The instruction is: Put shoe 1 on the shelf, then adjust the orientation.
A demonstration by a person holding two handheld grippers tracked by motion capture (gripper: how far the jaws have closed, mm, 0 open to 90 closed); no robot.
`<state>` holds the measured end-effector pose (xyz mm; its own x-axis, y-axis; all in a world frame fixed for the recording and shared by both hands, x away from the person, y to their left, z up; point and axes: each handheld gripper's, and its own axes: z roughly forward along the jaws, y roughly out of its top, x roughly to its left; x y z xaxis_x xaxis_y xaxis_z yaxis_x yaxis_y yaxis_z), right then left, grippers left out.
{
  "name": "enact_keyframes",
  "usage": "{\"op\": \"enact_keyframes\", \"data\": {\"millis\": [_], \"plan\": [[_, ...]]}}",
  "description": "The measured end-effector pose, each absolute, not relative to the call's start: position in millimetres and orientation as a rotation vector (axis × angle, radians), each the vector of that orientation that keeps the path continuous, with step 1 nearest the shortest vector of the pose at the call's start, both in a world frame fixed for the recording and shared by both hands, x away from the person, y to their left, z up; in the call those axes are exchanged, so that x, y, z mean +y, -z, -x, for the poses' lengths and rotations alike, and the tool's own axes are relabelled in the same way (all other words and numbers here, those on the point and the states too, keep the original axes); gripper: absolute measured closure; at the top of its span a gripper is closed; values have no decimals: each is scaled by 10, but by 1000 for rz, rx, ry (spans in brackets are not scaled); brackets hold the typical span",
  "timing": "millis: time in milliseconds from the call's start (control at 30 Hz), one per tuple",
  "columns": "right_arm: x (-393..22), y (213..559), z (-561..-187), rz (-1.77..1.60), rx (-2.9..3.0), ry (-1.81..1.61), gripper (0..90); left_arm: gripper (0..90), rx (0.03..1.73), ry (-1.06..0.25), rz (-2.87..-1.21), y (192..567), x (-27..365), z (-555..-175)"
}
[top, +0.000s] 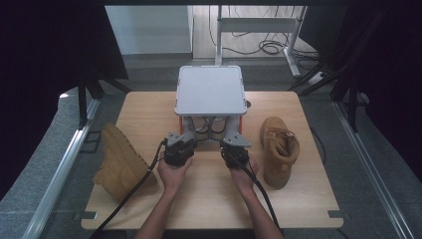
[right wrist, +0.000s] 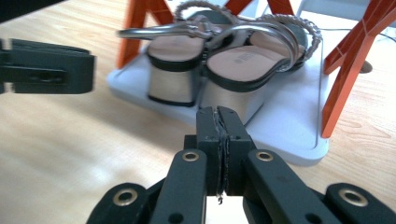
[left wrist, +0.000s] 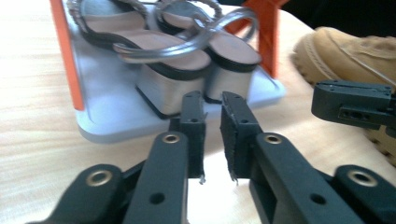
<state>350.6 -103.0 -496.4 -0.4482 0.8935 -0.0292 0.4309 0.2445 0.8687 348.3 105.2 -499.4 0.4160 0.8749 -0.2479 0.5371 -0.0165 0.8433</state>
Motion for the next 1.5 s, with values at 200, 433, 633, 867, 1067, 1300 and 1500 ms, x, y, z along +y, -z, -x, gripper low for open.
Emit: {"op": "enact_keyframes", "data": {"millis": [200,433,633,867,1067,1300,1500], "plan": [[-1130,4850,-3282,-1195,2016,-1208,819,695,1177,-445,-1708,4886,1061,-3254],[-1287,4810,-3114,-1188,2079,-1269,658,557,1153,-400,-1745,4839,1153,-3073],[-1400,4819,-3031,-1209,2111,-1328,559,476,1117,-363,-1803,4851,1205,-2963],[-1487,4860,-2883,-1169,2158,-1355,480,448,1073,-390,-1853,4831,1290,-2792],[-1541,4914,-2741,-1161,2152,-1324,426,450,1071,-384,-1861,4836,1406,-2677],[-1572,4960,-2680,-1163,2150,-1303,415,479,1081,-389,-1851,4803,1554,-2619],[-1566,4977,-2673,-1147,2147,-1250,411,506,1073,-378,-1839,4756,1635,-2613]]}}
